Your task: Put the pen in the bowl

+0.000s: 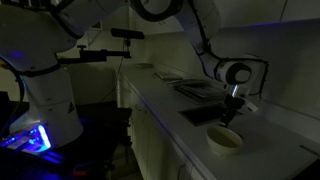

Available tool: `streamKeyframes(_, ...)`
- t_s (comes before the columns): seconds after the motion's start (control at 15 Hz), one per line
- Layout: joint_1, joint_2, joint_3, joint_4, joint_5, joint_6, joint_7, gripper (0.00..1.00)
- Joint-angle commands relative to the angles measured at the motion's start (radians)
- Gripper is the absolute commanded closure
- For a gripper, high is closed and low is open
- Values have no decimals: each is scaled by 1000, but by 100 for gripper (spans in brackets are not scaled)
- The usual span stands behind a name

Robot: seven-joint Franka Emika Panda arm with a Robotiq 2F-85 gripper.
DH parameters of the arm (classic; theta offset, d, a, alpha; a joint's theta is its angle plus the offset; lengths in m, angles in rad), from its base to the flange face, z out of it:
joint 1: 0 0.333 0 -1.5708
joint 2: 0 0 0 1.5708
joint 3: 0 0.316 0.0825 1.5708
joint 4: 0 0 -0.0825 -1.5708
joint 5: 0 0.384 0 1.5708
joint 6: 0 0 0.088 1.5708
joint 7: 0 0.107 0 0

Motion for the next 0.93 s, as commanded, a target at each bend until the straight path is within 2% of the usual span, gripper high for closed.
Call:
streamKeyframes(0.0,-3,-2,-1,19,22,-37,10,100)
streamKeyframes(0.07,-5,-5,-1,16,24,-35,12,95)
streamKeyframes(0.47,-30,-94,6,-57,37,6,35,95)
streamKeyframes(0.87,-84,-252,-9,-212,82,-4,54,95)
